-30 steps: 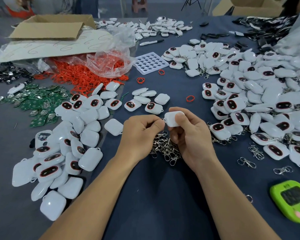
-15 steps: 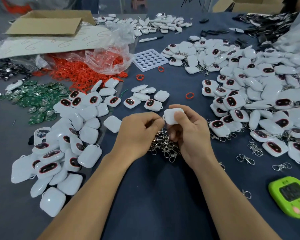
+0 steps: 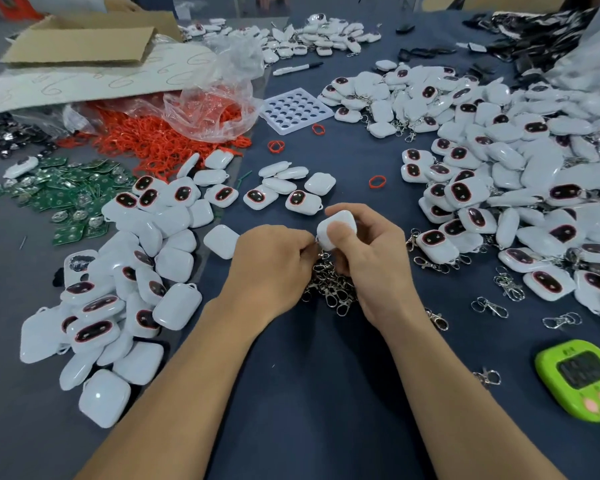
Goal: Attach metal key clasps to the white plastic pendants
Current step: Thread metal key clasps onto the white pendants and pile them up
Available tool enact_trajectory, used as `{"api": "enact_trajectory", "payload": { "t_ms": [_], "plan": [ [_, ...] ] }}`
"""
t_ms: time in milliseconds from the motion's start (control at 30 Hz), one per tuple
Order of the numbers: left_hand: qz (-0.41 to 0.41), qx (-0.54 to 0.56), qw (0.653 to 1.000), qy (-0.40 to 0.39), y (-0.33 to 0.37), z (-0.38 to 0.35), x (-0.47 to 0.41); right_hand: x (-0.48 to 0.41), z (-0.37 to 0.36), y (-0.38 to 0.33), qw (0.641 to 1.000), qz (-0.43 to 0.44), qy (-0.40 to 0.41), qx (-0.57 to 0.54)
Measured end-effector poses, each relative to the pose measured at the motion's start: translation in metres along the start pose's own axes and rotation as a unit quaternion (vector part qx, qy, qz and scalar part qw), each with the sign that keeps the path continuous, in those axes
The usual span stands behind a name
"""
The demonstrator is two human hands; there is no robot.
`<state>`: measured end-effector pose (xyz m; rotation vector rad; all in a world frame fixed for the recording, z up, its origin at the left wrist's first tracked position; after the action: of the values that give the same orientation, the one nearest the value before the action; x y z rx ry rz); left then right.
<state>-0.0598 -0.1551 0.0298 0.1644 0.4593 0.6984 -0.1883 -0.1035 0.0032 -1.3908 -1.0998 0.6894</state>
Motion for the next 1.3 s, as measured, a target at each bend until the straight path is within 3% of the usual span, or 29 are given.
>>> {"api": "enact_trajectory", "payload": {
  "t_ms": [100,167,233,333,433,500,633,733,800,900,933,967,1033,1100,1200,1300],
  "plan": [
    [0.013,-0.032,0.999,-0.004,0.002,0.000,0.000,0.001,0.000,0.001,1.000,0.005,0.006,0.025],
    [0.029,0.009,0.999,0.016,0.000,0.001,0.002,0.001,0.001,0.001,1.000,-0.005,-0.003,-0.011],
    [0.062,0.103,0.992,0.039,-0.006,0.001,0.003,0.000,0.001,0.000,0.998,-0.015,-0.017,-0.052],
    [0.091,0.280,0.954,0.050,-0.011,-0.005,0.001,-0.002,0.002,0.001,0.994,-0.036,-0.039,-0.099],
    [0.105,0.358,0.925,0.068,-0.012,-0.006,0.002,-0.004,0.004,0.004,0.988,-0.066,-0.047,-0.133],
    [0.119,0.335,0.930,0.096,-0.015,-0.004,0.004,-0.003,0.002,0.003,0.989,-0.057,-0.059,-0.120],
    [0.111,0.156,0.978,0.083,-0.012,-0.003,0.006,-0.001,0.001,0.003,0.993,-0.053,-0.077,-0.069],
    [0.138,0.130,0.978,0.086,-0.017,-0.002,0.008,-0.002,0.000,0.003,0.988,-0.059,-0.104,-0.096],
    [0.155,0.122,0.976,0.093,-0.022,-0.002,0.008,-0.001,0.004,-0.006,0.944,-0.052,-0.182,-0.269],
    [0.165,0.112,0.975,0.097,-0.025,-0.003,0.008,0.007,0.031,-0.033,0.772,0.015,-0.338,-0.538],
    [0.161,0.105,0.977,0.094,-0.025,-0.004,0.008,0.006,0.037,-0.035,0.765,0.018,-0.335,-0.550],
    [0.152,0.098,0.979,0.091,-0.024,-0.005,0.007,0.003,0.037,-0.031,0.796,0.007,-0.310,-0.520],
    [0.117,0.091,0.986,0.077,-0.020,-0.008,0.002,0.001,0.027,-0.016,0.891,-0.028,-0.247,-0.380],
    [0.074,0.087,0.993,0.026,-0.015,-0.014,-0.006,0.001,0.016,-0.005,0.947,-0.042,-0.209,-0.242],
    [0.045,0.063,0.996,-0.037,-0.014,-0.023,-0.012,0.003,0.007,-0.003,0.976,-0.026,-0.177,-0.122],
    [0.059,0.054,0.997,0.016,-0.015,-0.015,-0.010,0.004,0.007,-0.002,0.983,-0.025,-0.148,-0.110]
  ]
}}
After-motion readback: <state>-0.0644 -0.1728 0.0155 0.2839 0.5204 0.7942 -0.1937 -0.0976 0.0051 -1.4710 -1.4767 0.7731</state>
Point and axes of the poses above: each hand's wrist, its own x-axis away from the middle knuckle, its own z-axis out of the back of the hand, y = z × x, the point moved 8 cm from there along -x, towards the middle knuckle, and after that the axes turned 13 degrees about -z, right-handed, at the moved point
